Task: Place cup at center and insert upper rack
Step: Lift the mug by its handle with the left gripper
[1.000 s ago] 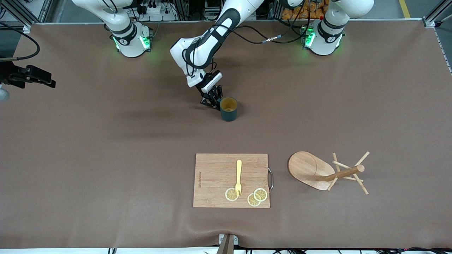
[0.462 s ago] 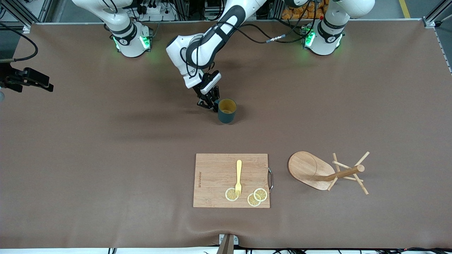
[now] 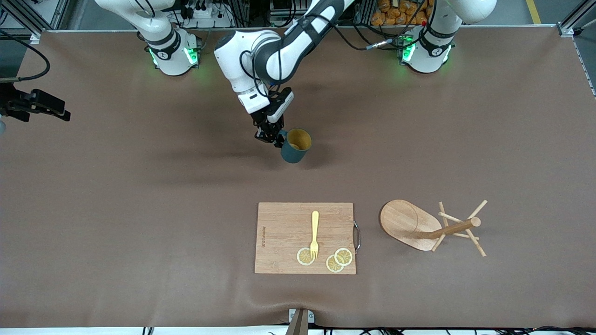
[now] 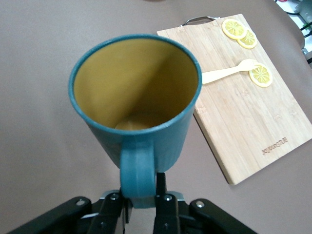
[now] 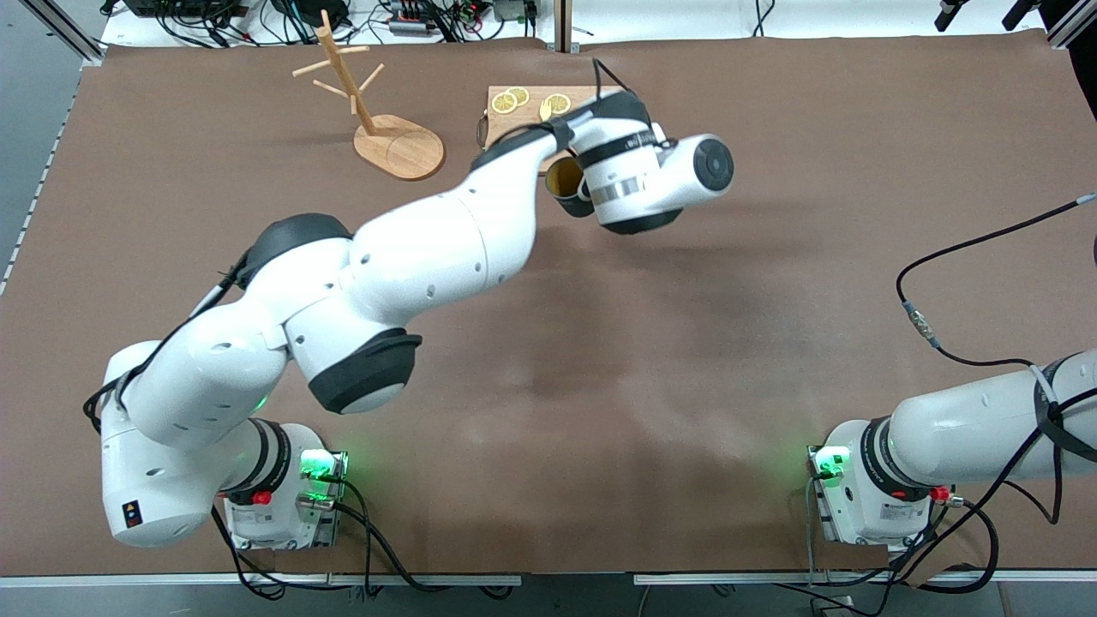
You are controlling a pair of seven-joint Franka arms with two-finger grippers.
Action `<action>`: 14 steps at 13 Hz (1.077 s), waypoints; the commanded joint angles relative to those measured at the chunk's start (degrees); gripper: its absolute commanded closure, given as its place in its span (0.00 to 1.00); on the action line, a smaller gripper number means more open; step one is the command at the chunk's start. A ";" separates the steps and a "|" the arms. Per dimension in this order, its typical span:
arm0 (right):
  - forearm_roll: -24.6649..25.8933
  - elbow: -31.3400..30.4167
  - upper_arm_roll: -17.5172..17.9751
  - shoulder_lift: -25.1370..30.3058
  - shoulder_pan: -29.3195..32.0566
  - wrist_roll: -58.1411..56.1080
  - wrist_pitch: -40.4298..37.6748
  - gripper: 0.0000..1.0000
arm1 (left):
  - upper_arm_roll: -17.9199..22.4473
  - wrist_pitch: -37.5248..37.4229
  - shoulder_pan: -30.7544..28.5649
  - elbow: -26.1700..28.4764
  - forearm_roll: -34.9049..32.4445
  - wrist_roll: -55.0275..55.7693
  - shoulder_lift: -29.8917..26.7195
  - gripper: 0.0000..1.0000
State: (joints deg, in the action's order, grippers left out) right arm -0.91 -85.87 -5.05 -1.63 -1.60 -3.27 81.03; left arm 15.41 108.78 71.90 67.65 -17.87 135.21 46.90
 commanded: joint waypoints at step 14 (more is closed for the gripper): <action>0.30 -0.96 1.01 1.46 0.98 -0.25 0.35 0.00 | -0.03 2.23 -18.54 2.84 26.90 -25.50 -20.00 1.00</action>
State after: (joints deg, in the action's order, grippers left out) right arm -0.91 -85.86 -5.01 -1.62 -1.58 -3.27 81.09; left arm 15.76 110.36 55.53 67.96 5.30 112.80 29.97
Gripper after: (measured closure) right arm 0.000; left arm 0.789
